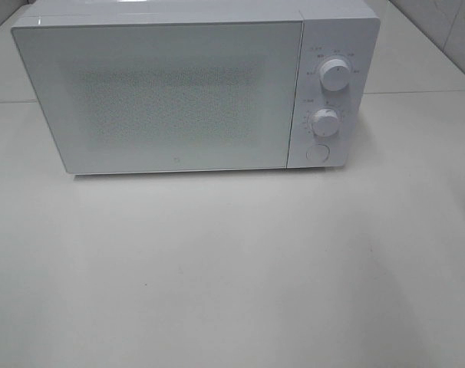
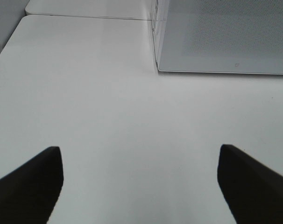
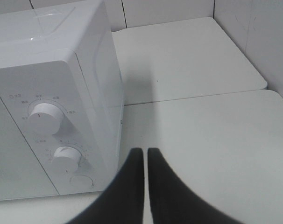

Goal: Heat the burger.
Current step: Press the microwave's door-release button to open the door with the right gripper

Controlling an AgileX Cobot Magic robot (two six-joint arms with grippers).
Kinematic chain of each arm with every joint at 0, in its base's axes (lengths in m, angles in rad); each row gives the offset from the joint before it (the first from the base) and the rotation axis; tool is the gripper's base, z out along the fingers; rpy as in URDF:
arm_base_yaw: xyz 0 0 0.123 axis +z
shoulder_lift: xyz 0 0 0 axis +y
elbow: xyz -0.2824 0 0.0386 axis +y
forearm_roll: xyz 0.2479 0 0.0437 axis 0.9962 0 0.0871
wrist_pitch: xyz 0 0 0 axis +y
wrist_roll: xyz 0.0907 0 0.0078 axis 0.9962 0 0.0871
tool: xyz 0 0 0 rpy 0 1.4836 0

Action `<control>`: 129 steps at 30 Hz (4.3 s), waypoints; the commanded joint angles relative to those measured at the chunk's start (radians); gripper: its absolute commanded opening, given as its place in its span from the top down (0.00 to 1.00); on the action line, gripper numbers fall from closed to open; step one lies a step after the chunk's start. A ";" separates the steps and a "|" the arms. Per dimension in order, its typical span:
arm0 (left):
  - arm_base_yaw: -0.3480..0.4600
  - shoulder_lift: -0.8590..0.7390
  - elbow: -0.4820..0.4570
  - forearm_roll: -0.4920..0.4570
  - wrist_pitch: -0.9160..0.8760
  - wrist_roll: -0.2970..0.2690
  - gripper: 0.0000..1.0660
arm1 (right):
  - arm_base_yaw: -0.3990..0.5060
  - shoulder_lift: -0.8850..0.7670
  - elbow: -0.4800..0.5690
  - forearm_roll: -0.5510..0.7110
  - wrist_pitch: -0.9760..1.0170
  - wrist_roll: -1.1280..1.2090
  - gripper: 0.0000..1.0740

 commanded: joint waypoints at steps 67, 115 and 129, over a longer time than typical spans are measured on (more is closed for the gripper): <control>0.002 -0.005 0.000 -0.003 -0.012 -0.006 0.23 | 0.406 0.991 -0.237 0.346 -0.547 1.237 1.00; 0.002 -0.005 0.000 -0.003 -0.012 -0.006 0.23 | 0.347 1.134 -0.389 0.445 -0.770 1.165 1.00; 0.002 -0.005 0.000 -0.003 -0.012 -0.006 0.23 | 0.347 1.147 -0.438 0.469 -0.825 1.151 1.00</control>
